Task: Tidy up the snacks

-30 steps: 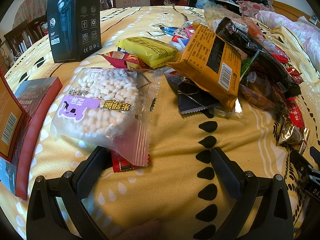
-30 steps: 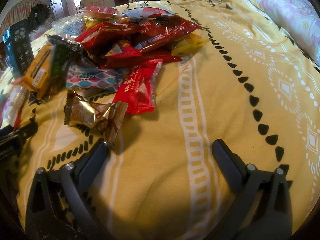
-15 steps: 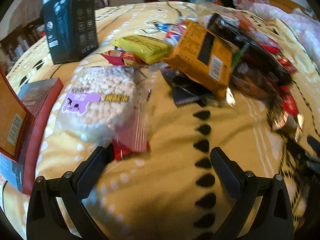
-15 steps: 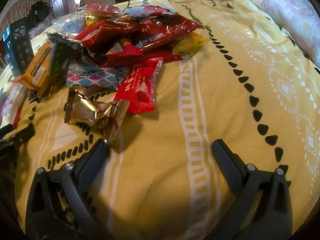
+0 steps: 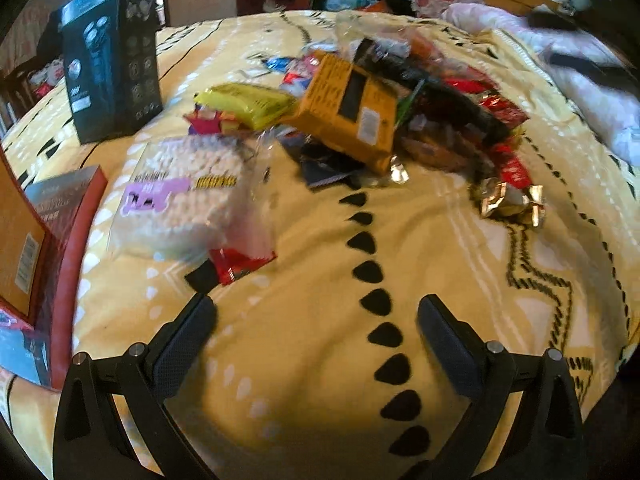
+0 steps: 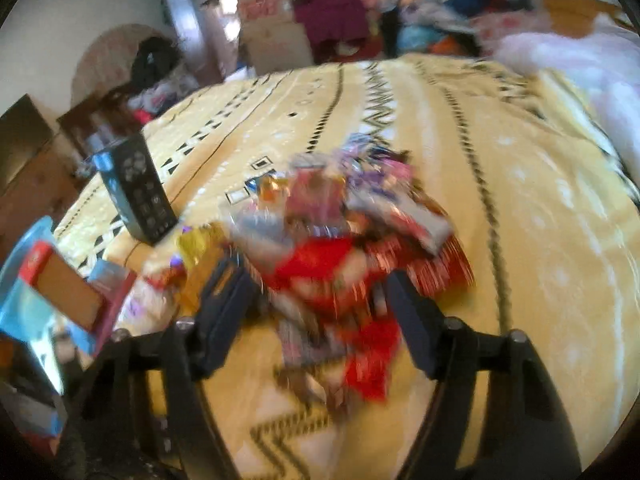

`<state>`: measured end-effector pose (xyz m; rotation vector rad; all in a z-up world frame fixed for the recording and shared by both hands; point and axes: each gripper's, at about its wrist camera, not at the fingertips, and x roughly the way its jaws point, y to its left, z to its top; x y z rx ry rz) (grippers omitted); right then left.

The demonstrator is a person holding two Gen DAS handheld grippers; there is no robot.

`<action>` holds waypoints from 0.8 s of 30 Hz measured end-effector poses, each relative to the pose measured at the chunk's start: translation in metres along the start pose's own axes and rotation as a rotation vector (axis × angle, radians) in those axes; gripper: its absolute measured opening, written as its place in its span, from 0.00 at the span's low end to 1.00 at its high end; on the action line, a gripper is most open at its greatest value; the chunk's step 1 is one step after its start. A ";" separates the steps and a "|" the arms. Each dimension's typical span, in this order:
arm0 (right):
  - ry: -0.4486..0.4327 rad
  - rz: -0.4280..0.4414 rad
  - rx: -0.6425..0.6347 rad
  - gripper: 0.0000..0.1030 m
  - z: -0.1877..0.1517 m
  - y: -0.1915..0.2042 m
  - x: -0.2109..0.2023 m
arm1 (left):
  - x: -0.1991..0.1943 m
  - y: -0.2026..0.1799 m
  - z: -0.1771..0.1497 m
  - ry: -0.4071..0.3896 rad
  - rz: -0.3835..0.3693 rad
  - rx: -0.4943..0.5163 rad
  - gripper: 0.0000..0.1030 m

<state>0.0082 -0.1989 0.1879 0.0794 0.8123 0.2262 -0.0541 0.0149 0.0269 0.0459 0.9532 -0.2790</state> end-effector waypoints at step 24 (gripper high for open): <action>0.538 -0.126 0.037 0.32 0.149 -0.043 0.275 | -0.015 -0.024 -0.008 -0.080 -0.074 0.119 0.41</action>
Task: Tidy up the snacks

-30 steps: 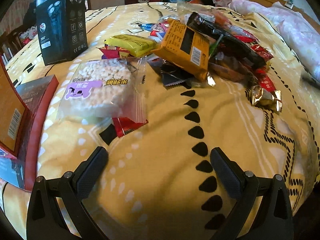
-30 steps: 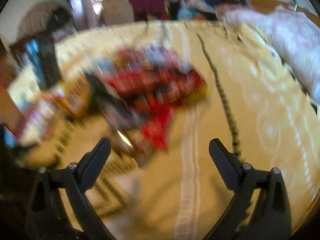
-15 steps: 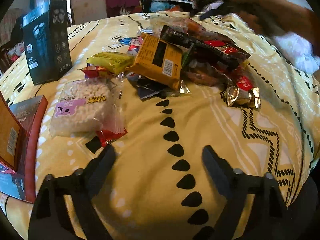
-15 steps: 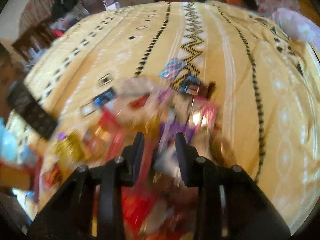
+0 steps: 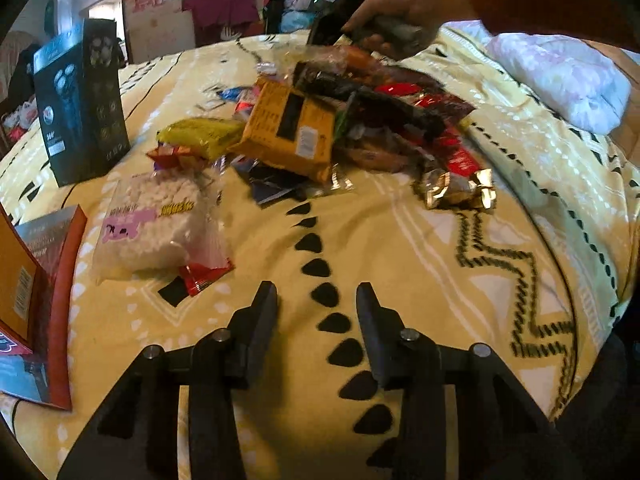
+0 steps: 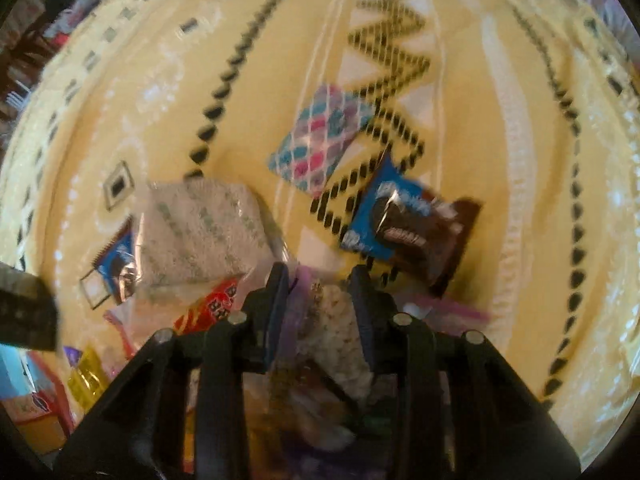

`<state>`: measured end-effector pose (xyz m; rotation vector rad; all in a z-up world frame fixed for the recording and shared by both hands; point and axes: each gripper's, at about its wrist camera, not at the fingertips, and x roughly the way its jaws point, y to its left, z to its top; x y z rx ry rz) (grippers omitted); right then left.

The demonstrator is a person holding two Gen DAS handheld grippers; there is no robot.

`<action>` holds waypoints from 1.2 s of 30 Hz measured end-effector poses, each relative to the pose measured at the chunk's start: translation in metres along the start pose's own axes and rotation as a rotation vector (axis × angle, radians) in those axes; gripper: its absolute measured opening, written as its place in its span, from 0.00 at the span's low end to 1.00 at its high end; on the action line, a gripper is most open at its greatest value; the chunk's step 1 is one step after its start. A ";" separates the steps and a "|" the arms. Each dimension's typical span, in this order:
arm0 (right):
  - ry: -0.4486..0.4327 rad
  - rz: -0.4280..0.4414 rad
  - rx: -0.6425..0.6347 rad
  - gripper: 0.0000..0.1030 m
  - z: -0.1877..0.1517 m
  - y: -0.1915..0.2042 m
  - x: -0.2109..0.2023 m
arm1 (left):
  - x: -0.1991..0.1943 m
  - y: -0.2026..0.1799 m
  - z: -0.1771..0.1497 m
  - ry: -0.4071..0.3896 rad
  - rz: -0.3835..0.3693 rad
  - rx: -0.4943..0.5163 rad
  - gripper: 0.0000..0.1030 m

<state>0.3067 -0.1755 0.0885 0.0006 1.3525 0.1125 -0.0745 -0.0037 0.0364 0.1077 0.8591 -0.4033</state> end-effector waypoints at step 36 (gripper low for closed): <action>-0.739 -0.021 -0.239 1.00 -0.445 0.101 -0.208 | -0.087 0.027 0.008 -0.042 0.015 -0.210 0.75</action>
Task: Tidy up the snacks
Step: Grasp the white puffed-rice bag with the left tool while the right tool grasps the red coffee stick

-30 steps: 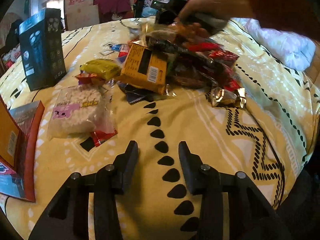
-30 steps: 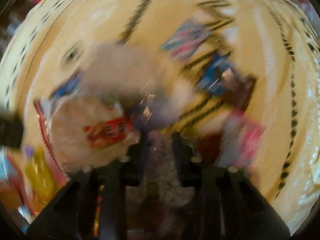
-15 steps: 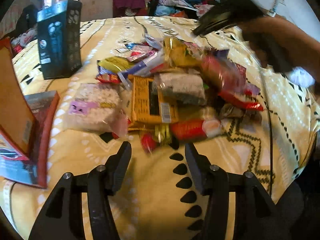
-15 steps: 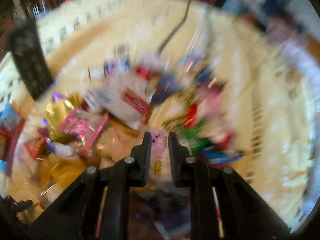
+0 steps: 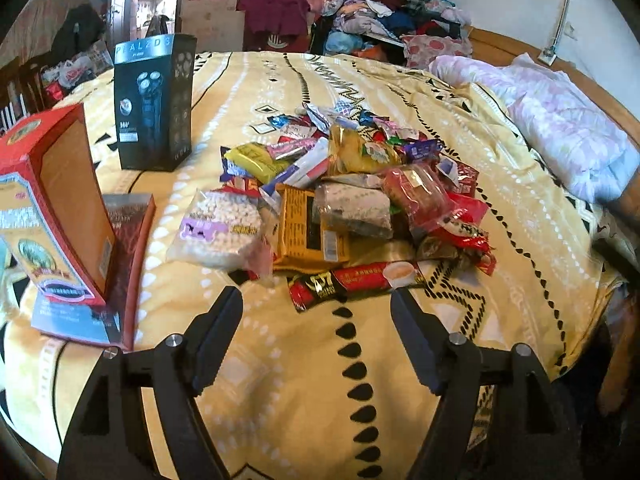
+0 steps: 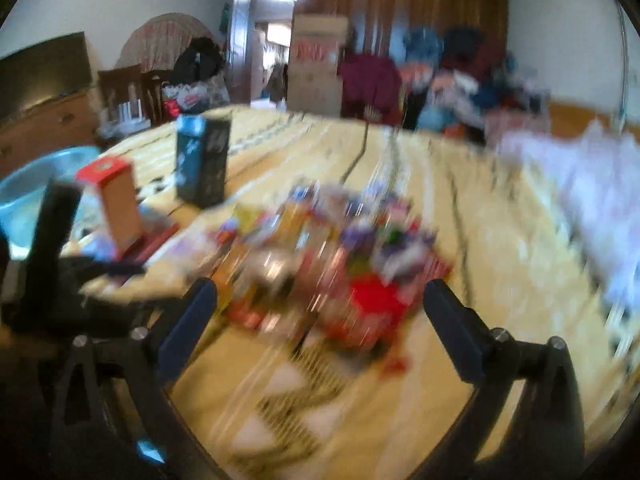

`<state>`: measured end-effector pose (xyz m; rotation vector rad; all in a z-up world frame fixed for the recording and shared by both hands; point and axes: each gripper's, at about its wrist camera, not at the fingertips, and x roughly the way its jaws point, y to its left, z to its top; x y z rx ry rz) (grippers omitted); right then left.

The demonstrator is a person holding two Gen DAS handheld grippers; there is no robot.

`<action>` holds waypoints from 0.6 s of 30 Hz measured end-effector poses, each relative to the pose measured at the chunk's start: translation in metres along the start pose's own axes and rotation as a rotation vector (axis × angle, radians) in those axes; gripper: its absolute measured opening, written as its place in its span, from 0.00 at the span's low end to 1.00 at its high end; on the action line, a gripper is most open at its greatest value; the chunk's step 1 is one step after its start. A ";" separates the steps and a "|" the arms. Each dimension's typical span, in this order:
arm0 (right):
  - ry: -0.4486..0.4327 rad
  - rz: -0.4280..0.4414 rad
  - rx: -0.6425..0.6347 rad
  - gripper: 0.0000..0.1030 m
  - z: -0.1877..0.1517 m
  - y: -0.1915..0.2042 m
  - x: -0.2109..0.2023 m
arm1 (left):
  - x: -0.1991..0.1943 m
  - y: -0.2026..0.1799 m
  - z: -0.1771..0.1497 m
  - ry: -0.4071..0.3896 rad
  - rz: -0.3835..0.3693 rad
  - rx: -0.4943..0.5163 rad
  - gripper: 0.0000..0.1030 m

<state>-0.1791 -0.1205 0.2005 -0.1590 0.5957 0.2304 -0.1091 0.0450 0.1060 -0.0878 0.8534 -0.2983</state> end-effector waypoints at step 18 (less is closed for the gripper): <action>0.149 0.067 0.167 0.98 -0.070 -0.017 0.001 | 0.111 0.060 0.064 0.078 0.236 -0.127 0.77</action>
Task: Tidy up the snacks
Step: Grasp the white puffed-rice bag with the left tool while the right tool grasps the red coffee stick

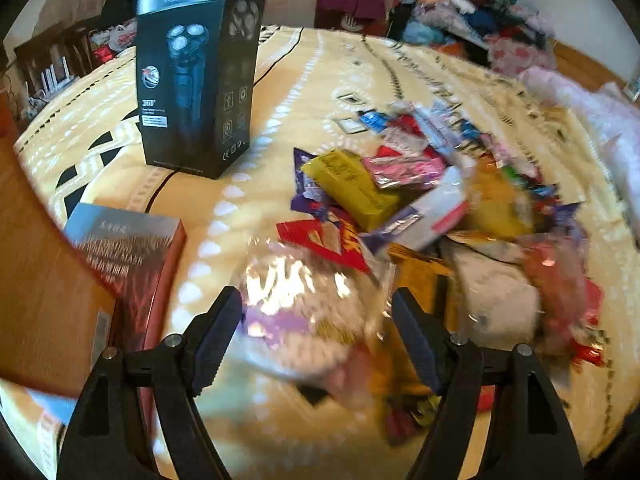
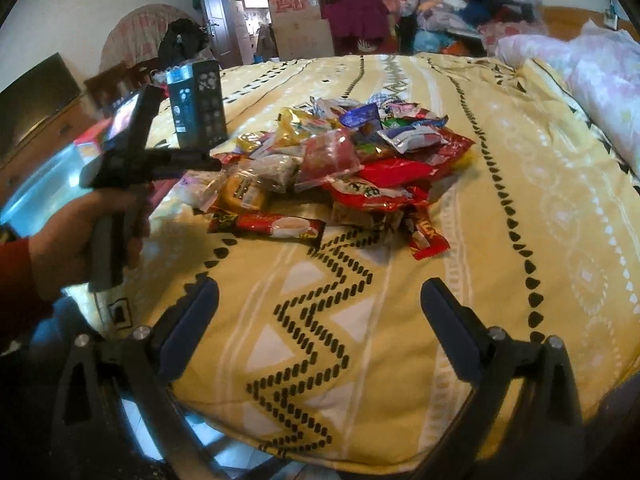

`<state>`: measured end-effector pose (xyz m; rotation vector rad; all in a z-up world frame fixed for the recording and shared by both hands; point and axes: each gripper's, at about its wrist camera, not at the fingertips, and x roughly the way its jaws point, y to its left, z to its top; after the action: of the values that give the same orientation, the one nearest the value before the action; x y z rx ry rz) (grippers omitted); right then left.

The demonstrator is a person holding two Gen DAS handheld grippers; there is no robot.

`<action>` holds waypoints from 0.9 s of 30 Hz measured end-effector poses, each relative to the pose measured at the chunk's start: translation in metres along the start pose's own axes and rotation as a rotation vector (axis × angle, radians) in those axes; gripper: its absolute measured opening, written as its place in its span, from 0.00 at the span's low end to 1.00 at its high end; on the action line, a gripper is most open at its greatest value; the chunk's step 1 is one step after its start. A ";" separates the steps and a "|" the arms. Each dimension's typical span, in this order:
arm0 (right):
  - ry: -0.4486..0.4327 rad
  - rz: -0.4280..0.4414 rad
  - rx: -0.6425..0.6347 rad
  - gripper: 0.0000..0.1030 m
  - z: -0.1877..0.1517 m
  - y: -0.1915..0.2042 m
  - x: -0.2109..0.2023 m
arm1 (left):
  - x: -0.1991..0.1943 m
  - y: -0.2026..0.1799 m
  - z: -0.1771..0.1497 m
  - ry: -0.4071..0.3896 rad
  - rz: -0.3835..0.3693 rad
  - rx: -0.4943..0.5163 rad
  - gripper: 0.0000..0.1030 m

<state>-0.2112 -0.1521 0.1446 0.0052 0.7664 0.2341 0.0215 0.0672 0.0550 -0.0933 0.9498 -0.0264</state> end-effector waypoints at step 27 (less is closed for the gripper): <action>0.024 0.049 -0.016 0.98 -0.005 -0.005 0.011 | 0.029 -0.002 -0.002 0.042 0.075 0.065 0.76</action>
<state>-0.2058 -0.1553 0.1332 0.0062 0.7888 0.2874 0.0367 0.0630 0.0306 0.0027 0.9930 0.0102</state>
